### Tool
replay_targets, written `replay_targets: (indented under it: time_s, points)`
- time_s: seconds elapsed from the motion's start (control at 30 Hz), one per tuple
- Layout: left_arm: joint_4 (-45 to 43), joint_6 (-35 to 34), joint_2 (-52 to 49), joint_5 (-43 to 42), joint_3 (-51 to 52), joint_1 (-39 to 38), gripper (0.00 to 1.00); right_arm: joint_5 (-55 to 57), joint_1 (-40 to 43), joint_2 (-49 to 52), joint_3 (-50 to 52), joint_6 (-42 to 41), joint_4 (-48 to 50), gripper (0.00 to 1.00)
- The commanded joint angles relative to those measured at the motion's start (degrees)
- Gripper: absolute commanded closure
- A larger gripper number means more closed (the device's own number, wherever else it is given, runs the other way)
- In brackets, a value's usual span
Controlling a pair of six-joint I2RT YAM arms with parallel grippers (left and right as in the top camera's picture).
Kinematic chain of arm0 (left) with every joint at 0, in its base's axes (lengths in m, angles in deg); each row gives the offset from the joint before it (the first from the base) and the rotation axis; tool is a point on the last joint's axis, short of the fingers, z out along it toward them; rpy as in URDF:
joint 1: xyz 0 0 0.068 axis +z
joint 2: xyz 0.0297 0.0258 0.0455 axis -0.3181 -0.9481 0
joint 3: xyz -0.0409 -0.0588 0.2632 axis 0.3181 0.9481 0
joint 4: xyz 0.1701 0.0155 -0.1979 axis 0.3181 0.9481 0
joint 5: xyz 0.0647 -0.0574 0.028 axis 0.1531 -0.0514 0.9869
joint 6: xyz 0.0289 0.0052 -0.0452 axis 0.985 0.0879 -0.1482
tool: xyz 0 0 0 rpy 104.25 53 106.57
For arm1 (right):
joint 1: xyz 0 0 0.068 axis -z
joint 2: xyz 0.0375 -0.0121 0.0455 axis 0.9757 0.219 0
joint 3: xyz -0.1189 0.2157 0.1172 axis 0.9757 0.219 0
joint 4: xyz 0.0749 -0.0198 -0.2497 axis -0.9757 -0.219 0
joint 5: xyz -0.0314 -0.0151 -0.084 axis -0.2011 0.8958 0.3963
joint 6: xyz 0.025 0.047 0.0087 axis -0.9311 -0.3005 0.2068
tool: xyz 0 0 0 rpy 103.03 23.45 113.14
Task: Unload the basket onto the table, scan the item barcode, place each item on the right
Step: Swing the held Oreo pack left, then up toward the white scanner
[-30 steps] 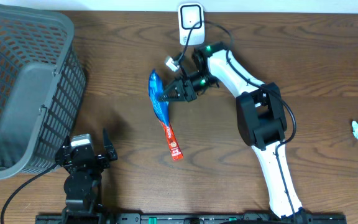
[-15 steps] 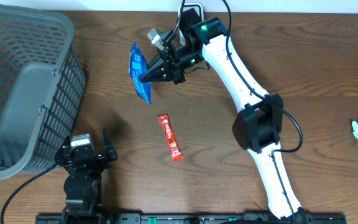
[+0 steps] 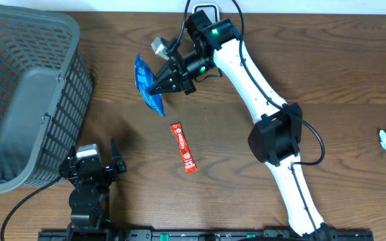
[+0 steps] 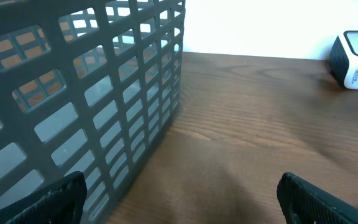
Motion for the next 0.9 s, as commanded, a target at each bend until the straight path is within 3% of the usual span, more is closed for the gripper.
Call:
replay_targets:
  time_s: [0.0,0.17,0.23,0.6,0.87]
  points:
    - [0.35,0.94,0.02,0.31,1.49,0.24,0.02,4.63,-0.31,-1.51,-1.33,-1.14,1.79,0.99]
    - [0.35,0.94,0.02,0.31,1.49,0.24,0.02,-10.93,-0.28,-1.51,-1.33,11.56,12.85,0.99]
    - [0.35,0.94,0.02,0.31,1.49,0.24,0.02,-10.78,-0.94,-1.68,-1.36,11.72,20.37,0.99]
    - [0.35,0.94,0.02,0.31,1.49,0.24,0.02,-10.78,-6.95,-3.48,-1.36,-10.93,60.17,0.99]
    - [0.35,0.94,0.02,0.28,1.49,0.24,0.02,-10.78,-6.12,-5.81,-1.36,-26.73,70.73,0.99]
